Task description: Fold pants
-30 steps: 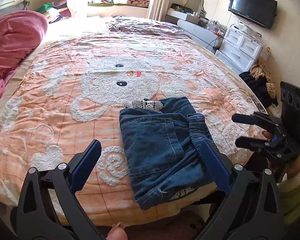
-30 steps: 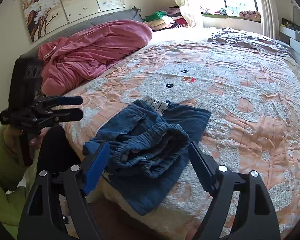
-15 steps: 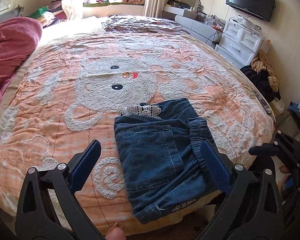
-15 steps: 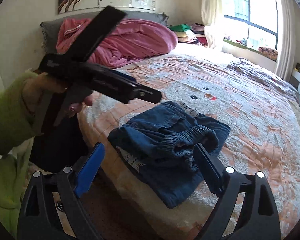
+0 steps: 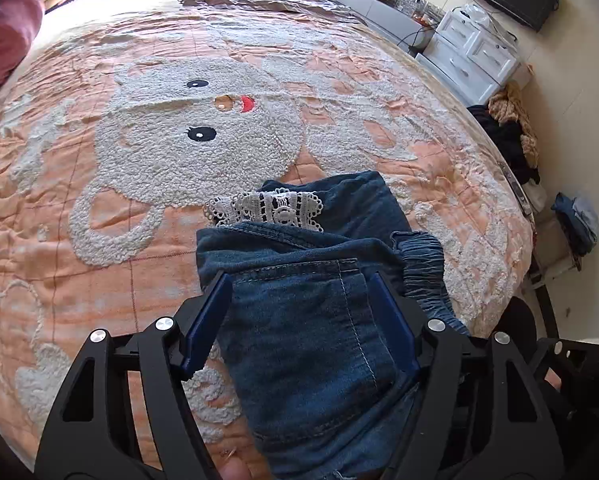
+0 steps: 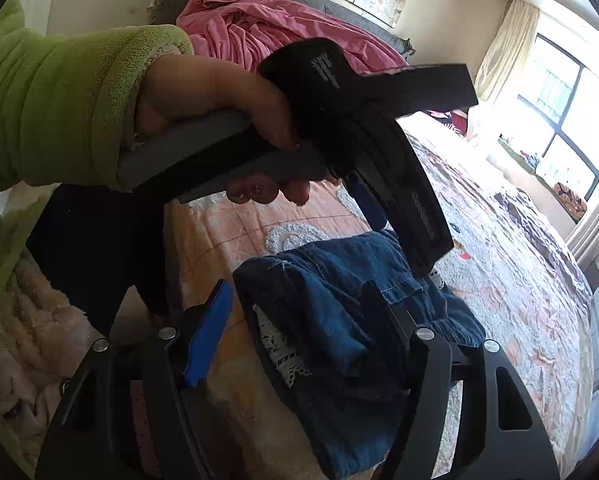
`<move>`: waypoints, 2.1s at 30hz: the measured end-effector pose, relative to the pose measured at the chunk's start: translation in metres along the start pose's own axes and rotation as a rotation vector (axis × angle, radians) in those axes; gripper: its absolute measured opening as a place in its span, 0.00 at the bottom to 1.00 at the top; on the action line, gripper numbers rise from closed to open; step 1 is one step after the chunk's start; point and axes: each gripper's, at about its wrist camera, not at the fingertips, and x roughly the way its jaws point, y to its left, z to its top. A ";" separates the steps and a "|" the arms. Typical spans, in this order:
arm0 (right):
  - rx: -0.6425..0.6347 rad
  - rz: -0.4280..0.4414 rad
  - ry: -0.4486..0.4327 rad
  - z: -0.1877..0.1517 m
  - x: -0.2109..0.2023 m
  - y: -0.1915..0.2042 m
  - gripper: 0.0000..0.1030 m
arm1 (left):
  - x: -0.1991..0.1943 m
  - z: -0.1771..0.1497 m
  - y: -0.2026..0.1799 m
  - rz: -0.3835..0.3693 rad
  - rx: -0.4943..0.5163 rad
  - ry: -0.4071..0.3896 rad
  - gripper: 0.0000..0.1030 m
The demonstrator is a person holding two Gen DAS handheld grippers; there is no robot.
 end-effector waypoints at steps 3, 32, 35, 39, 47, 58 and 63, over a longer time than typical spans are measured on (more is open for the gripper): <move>-0.046 -0.004 0.015 0.004 0.013 0.002 0.63 | 0.012 0.002 0.001 0.018 0.006 0.027 0.61; -0.219 0.061 -0.019 0.004 -0.006 0.037 0.36 | 0.038 0.003 0.005 0.018 0.021 0.073 0.65; -0.298 0.063 0.013 0.011 0.016 0.050 0.34 | 0.037 0.002 0.005 0.017 0.018 0.070 0.65; -0.388 -0.018 0.121 0.007 0.058 0.056 0.16 | 0.037 0.001 0.006 0.017 0.014 0.065 0.65; -0.278 0.098 0.120 -0.006 0.055 0.049 0.05 | 0.038 0.000 0.004 0.020 0.025 0.057 0.67; 0.078 0.224 0.022 -0.027 0.020 0.034 0.01 | 0.039 0.000 0.002 0.032 0.031 0.044 0.67; 0.292 0.083 -0.091 -0.022 -0.021 -0.013 0.01 | 0.038 0.000 0.001 0.039 0.034 0.032 0.67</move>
